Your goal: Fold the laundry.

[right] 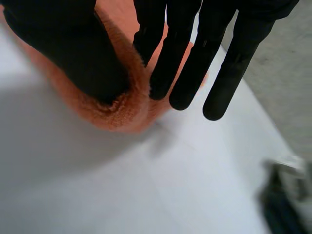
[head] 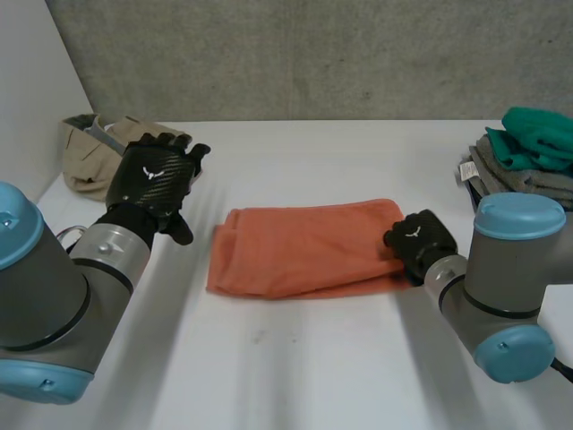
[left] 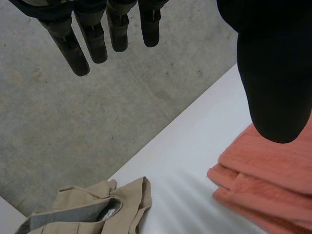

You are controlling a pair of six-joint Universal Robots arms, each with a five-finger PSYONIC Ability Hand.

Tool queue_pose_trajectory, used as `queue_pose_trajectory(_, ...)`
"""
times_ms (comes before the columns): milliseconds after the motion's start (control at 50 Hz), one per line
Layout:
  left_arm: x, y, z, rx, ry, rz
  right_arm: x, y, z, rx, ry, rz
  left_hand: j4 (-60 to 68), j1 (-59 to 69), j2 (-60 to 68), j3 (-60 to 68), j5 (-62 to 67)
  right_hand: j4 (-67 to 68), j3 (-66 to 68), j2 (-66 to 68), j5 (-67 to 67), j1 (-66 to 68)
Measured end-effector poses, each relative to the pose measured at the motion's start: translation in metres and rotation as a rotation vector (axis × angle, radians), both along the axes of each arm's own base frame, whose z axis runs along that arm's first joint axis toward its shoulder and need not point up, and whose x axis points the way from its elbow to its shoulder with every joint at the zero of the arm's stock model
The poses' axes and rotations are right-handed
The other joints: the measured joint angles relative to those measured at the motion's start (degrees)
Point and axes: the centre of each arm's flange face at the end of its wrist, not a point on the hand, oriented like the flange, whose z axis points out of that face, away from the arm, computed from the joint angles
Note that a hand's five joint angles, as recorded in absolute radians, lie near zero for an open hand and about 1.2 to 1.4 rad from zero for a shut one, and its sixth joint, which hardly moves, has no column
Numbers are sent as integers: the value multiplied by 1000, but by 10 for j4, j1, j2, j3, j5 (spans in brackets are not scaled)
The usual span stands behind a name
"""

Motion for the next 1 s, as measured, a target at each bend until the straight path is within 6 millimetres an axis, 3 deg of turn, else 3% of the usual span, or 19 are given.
queue_pose_trajectory(100,0,1,2,-3,1,1,10,-9,12,-179,112,25,0,0,0,0,0,15,10,1,8,0)
queue_pose_trajectory(160,2,2,5,-9,3,4,35,-1,26,-294,115,101,0,0,0,0,0,15,11,1,8,0)
queue_pose_trajectory(240,3,2,9,-19,6,9,88,33,42,-427,53,305,0,0,0,0,0,15,11,1,14,0)
queue_pose_trajectory(300,5,3,10,-22,8,13,123,66,33,-450,7,503,0,0,0,0,0,15,11,1,14,0)
queue_pose_trajectory(380,6,3,10,-20,8,17,147,96,12,-425,-20,682,0,0,0,0,0,14,8,-3,13,-2)
queue_pose_trajectory(420,6,3,9,-18,7,18,154,106,4,-407,-27,737,0,0,0,0,0,-92,-94,-116,-89,-96)
queue_pose_trajectory(440,6,2,9,-17,8,20,159,115,-6,-377,-34,780,0,0,0,0,0,-264,-277,-296,-266,-272)
queue_pose_trajectory(480,6,2,9,-17,11,21,160,120,-10,-342,-49,787,0,0,0,0,0,-458,-458,-477,-453,-442)
queue_pose_trajectory(520,6,1,10,-17,21,23,158,117,-6,-302,-88,758,0,0,0,0,0,-529,-529,-540,-518,-496)
queue_pose_trajectory(560,6,0,13,-20,36,25,154,110,4,-264,-143,711,0,0,0,0,0,-549,-550,-555,-532,-501)
queue_pose_trajectory(680,-4,-10,25,-31,124,19,110,55,73,-101,-493,431,0,0,0,0,0,-551,-552,-555,-532,-501)
queue_pose_trajectory(760,-28,-14,27,-20,183,-39,78,28,96,33,-671,269,0,0,0,0,0,-551,-552,-555,-532,-501)
queue_pose_trajectory(880,-81,-12,6,48,215,-155,49,1,91,180,-726,95,0,0,0,0,0,-551,-552,-555,-532,-501)
queue_pose_trajectory(1000,-103,-18,-35,158,158,-135,50,-12,67,279,-683,54,1,2,0,0,0,-551,-552,-555,-532,-501)
